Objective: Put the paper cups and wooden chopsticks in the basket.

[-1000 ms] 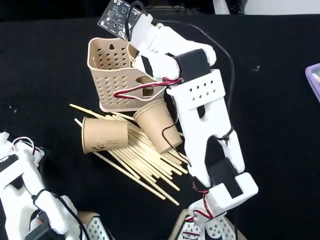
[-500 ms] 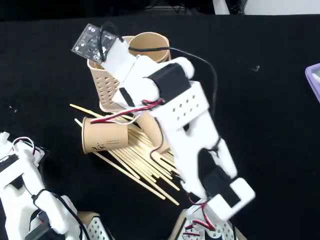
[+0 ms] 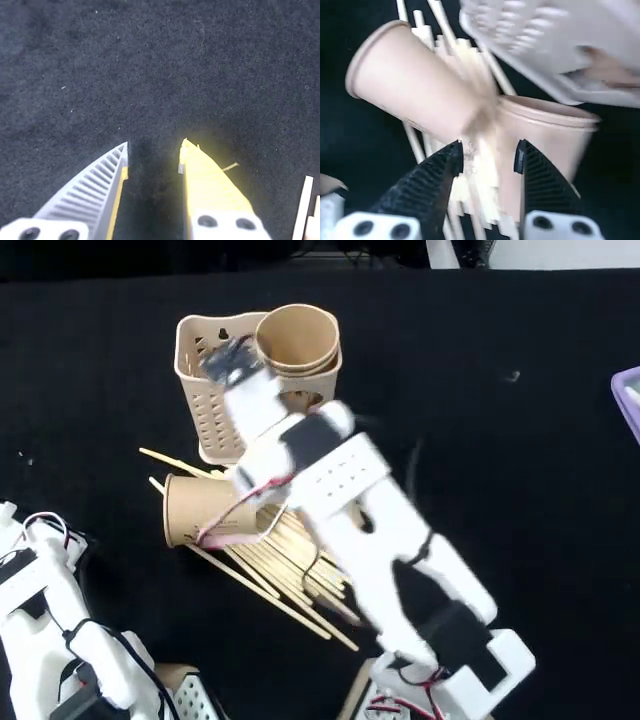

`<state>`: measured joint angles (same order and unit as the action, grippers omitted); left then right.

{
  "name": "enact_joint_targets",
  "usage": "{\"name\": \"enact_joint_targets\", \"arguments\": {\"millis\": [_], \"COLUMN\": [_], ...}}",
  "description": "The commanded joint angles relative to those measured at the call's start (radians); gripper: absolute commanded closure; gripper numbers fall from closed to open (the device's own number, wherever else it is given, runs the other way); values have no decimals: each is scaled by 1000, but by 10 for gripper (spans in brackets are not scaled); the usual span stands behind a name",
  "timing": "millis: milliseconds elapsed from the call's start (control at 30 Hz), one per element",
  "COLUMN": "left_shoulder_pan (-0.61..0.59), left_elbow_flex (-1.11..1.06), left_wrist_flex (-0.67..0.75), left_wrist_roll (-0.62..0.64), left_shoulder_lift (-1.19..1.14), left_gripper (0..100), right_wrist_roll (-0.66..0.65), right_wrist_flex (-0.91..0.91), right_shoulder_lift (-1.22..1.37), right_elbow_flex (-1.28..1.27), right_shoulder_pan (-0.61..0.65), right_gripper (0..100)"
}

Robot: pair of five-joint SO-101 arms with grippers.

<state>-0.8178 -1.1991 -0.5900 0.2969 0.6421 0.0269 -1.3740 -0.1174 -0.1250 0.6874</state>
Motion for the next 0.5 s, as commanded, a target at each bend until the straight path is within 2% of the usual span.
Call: {"name": "enact_joint_targets", "arguments": {"millis": [0,167,300,467], "left_shoulder_pan": [4,-68,-128,-182], "left_elbow_flex": [33,41,41,51], "left_wrist_flex": [18,18,18,41], "left_wrist_roll": [8,17,103,149], "left_shoulder_lift": [26,23,23,17], "left_gripper": [830,830,830,830], "right_wrist_roll": [84,114,219,233], "right_wrist_flex": [143,368,470,614], "right_shoulder_lift": [-65,-64,-62,-62], "right_elbow_flex": [-56,-108,-137,-213], "right_shoulder_pan": [114,192,235,284], "right_gripper": [822,822,821,821]}}
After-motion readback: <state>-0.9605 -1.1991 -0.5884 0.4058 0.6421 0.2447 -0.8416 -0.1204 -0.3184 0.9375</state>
